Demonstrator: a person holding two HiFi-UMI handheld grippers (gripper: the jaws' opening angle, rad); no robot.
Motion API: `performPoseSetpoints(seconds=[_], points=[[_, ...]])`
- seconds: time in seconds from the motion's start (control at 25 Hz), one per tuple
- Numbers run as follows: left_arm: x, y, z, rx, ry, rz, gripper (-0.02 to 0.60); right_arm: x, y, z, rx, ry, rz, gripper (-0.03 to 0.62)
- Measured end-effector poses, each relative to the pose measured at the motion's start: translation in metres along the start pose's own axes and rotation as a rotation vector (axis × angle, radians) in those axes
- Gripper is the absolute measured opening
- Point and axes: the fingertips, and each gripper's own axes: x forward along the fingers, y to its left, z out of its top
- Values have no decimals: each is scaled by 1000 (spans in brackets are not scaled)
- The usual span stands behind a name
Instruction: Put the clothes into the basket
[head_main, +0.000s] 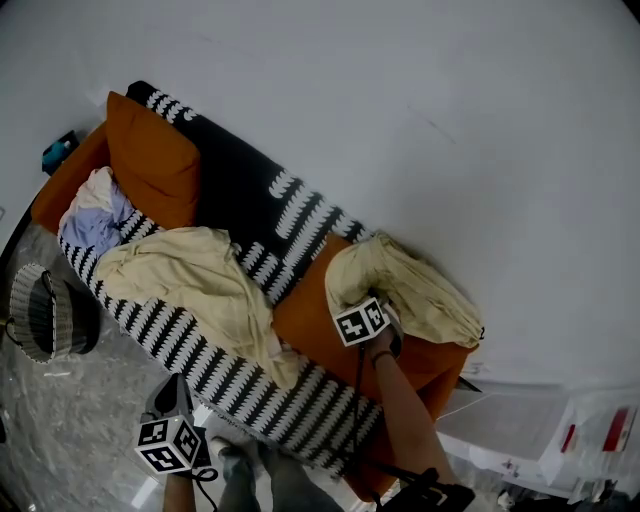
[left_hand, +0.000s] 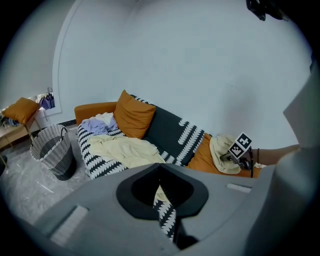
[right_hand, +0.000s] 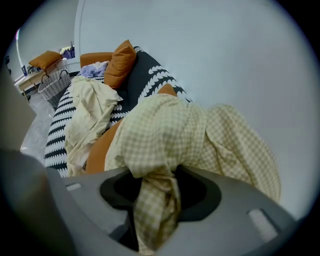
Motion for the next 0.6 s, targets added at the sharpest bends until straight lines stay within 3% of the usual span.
performPoseSetpoints(seconds=[0.44,0.6], points=[[-11,5,1,7,-8,-9,-6,-40,-1,1,92,-34,0,69],[-18,-19,-3,49,-5,-66,-6,-70,1,3,153,-66,35,54]])
